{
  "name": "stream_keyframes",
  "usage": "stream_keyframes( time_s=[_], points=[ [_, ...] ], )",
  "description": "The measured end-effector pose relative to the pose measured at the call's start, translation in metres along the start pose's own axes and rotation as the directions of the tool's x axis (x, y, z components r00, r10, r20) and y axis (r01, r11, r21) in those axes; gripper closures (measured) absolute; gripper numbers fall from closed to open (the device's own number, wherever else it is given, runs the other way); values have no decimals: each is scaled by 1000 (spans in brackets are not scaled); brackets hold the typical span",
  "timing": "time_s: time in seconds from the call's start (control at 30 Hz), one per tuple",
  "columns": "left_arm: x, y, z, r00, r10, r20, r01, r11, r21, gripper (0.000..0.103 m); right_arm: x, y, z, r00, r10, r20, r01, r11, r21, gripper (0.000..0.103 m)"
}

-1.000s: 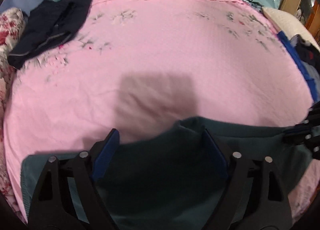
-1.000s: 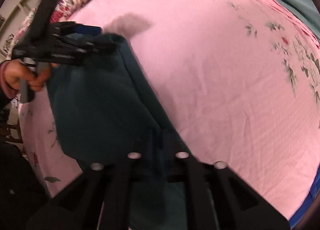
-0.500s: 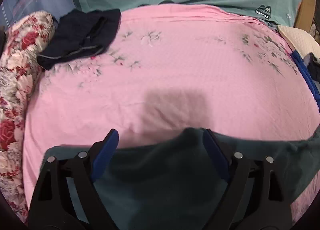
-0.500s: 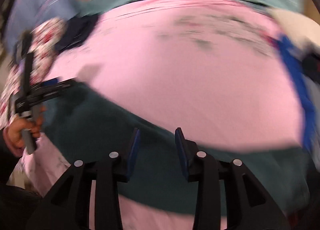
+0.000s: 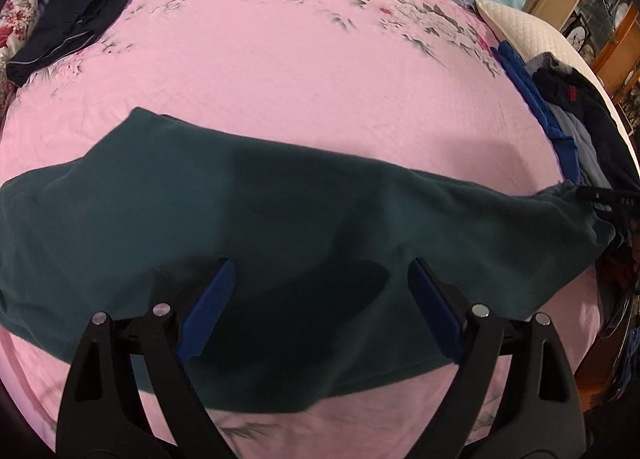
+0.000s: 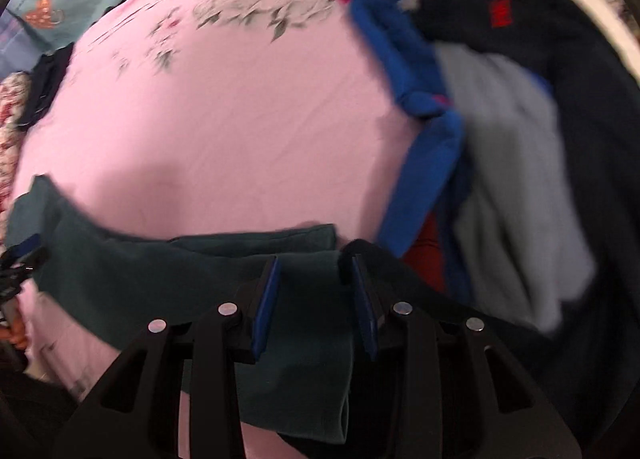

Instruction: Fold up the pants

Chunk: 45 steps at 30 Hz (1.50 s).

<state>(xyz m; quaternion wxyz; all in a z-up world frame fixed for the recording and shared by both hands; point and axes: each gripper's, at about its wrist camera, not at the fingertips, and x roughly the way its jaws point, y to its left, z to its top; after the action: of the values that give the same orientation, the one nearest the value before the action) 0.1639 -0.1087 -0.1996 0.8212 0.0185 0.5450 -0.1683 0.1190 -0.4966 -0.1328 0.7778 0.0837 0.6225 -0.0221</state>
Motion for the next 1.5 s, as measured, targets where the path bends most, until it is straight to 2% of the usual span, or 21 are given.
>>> stream_keyframes(
  time_s=[0.03,0.07,0.13,0.2,0.3,0.4,0.43,0.47,0.53,0.63,0.7,0.77,0.83,0.9,1.03,1.07,1.1,1.13,1.23,1.33,1.5],
  points=[
    [0,-6,-2,1000,5,-3,-5,1000,5,13,3,2,2,999,34,-22,-35,999,-34,66],
    [0,-10,-2,1000,11,-5,-11,1000,5,13,7,5,4,998,35,-47,-39,996,-74,75],
    [1,-15,-1,1000,24,-10,-24,1000,0,13,13,9,7,998,-16,-61,6,986,-167,89],
    [-2,-17,1,999,43,1,-43,999,-11,13,6,10,9,1000,-10,-26,4,978,-206,91],
    [-1,-18,3,998,62,9,-62,997,-46,13,-4,3,11,999,3,54,6,986,-167,91],
    [8,-27,2,997,77,-21,-78,996,-42,13,19,-4,10,999,13,-44,-19,989,-145,84],
    [7,-32,2,997,81,-18,-82,996,-32,13,16,-7,11,998,37,-45,-43,989,-138,76],
    [6,-35,1,997,82,-13,-82,996,-28,13,11,-8,12,997,62,-39,-66,989,-135,61],
    [5,-41,0,997,82,-13,-82,996,-29,13,-4,-11,13,995,101,-10,-101,984,-144,50],
    [8,-48,-2,996,85,-33,-86,996,-28,13,-8,-10,14,995,102,-11,-102,970,-219,50],
    [7,-54,-4,995,89,-34,-90,996,-22,13,5,-11,23,994,98,-56,-109,965,-237,50],
    [4,-60,-5,995,90,-30,-90,996,-12,13,21,-11,29,983,131,-129,-162,949,-271,50],
    [3,-64,-5,995,96,-32,-96,995,-4,13,34,-5,30,972,130,-194,-188,929,-320,50],
    [2,-67,-7,994,101,-38,-101,995,0,13,40,-1,29,968,126,-217,-197,917,-347,49],
    [1,-72,-13,994,103,-46,-102,995,13,13,36,9,26,973,114,-198,-189,888,-419,67],
    [2,-75,-14,994,100,-48,-99,995,22,13,34,8,26,976,107,-191,-180,891,-418,80],
    [2,-77,-14,994,99,-47,-97,995,32,13,32,5,26,976,114,-187,-183,893,-411,89],
    [2,-81,-14,995,94,-41,-92,995,45,13,28,2,28,967,164,-196,-228,898,-377,89],
    [5,-93,-12,997,72,-11,-71,993,89,13,16,-1,35,966,208,-156,-251,904,-347,90],
    [25,-104,-15,994,93,-51,-85,988,129,8,4,5,32,971,204,-122,-234,907,-350,90],
    [21,-101,-13,996,87,-29,-83,988,128,7,-22,26,24,979,193,-68,-205,922,-329,91]
  ],
)
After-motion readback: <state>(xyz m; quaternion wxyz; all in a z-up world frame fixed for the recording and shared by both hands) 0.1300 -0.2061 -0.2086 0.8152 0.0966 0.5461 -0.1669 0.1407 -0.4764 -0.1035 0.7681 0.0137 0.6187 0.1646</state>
